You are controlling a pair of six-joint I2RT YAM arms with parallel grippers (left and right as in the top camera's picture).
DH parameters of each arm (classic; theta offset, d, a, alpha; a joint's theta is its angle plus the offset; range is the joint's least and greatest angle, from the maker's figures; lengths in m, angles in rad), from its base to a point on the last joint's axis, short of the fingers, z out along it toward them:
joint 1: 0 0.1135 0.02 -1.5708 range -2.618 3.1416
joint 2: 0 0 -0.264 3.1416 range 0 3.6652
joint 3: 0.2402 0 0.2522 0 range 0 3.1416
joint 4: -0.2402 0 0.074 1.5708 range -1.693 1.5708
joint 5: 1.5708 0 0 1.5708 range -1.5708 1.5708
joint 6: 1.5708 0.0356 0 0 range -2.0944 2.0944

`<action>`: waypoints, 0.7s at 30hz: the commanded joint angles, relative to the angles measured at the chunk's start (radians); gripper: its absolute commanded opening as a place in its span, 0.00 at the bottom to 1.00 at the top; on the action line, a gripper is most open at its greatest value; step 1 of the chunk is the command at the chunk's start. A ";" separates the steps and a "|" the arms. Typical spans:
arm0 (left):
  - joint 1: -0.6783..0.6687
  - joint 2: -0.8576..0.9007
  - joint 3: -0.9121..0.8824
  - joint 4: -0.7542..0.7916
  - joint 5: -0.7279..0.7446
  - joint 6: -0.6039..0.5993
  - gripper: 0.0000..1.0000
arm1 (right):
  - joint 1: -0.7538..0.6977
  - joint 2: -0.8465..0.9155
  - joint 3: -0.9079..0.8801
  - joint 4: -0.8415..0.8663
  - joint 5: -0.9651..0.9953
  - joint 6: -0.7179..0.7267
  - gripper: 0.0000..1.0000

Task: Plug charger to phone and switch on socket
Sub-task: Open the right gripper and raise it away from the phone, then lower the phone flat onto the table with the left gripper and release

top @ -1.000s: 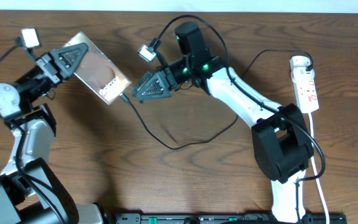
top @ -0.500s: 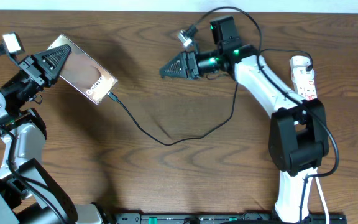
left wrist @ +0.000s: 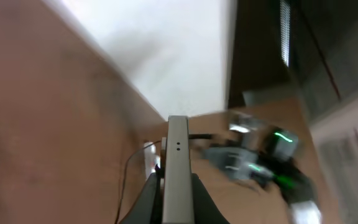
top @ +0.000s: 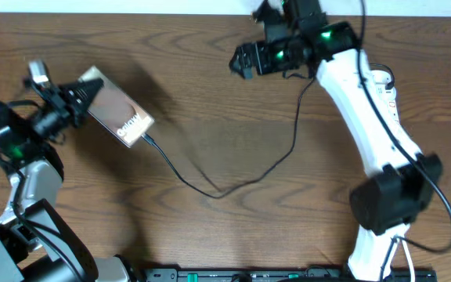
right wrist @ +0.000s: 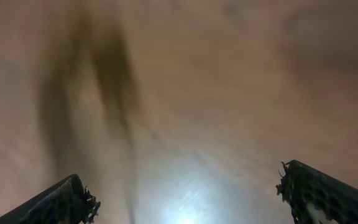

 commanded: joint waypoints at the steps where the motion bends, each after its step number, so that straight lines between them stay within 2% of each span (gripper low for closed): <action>1: 0.001 -0.006 -0.054 -0.165 -0.095 0.293 0.07 | 0.029 -0.078 0.033 -0.008 0.175 -0.017 0.99; 4: 0.000 -0.006 -0.077 -0.356 -0.204 0.431 0.07 | 0.051 -0.105 0.033 -0.026 0.252 -0.017 0.99; 8: -0.001 -0.006 -0.085 -0.539 -0.377 0.528 0.07 | 0.081 -0.110 0.033 -0.051 0.351 -0.017 0.99; 16: -0.043 -0.006 -0.085 -0.743 -0.692 0.581 0.07 | 0.111 -0.104 0.033 -0.074 0.379 -0.009 0.99; 21: -0.074 -0.006 -0.085 -0.785 -0.727 0.581 0.07 | 0.112 -0.104 0.033 -0.078 0.379 -0.009 0.99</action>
